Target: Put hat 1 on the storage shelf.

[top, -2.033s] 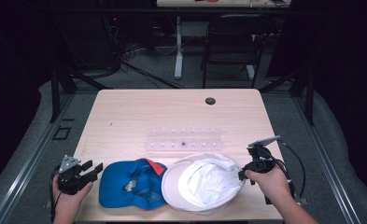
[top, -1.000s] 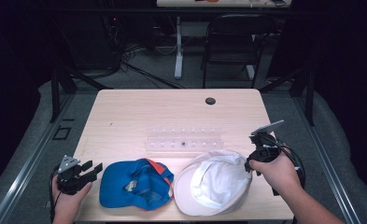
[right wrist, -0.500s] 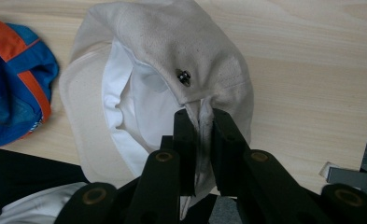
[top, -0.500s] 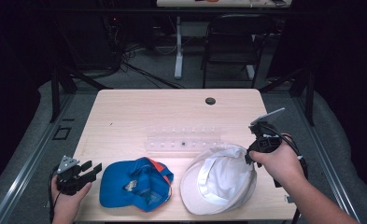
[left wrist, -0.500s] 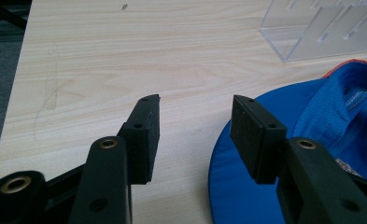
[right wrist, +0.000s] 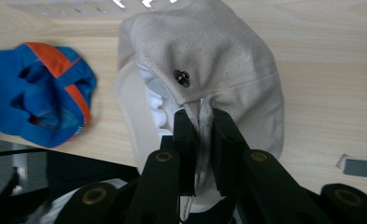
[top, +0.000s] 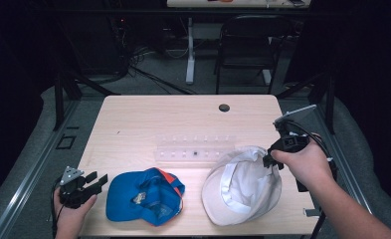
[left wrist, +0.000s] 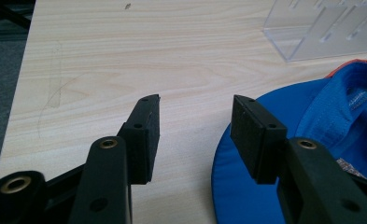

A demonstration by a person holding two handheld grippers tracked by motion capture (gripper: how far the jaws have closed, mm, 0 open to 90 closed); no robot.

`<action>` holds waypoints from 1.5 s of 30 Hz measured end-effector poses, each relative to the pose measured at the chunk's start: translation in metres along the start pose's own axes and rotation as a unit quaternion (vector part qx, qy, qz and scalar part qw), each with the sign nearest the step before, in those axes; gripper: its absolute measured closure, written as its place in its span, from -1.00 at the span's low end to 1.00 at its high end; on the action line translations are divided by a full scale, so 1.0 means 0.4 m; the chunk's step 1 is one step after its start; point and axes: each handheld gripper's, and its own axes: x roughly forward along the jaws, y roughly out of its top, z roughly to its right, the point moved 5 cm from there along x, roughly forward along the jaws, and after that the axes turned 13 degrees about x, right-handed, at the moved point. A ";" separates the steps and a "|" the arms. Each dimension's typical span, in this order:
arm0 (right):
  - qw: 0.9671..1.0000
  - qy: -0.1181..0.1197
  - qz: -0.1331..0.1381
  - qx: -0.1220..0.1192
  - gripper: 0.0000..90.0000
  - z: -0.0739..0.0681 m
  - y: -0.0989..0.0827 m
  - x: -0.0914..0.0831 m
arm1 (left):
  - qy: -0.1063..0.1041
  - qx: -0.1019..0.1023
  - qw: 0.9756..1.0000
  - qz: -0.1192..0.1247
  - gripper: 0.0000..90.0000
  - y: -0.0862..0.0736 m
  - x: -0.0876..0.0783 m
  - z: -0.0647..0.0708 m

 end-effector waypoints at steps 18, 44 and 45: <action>0.984 0.161 -0.050 0.054 0.82 -0.023 0.001 -0.051 | 0.004 0.001 1.000 -0.001 0.17 -0.001 -0.001 0.001; 0.967 0.251 -0.007 0.032 0.82 -0.173 0.076 -0.139 | 0.006 -0.006 1.000 0.006 0.07 -0.001 -0.003 -0.001; 0.968 0.250 -0.008 0.031 0.82 -0.179 0.079 -0.141 | 0.006 -0.006 1.000 0.006 0.07 -0.001 -0.003 -0.001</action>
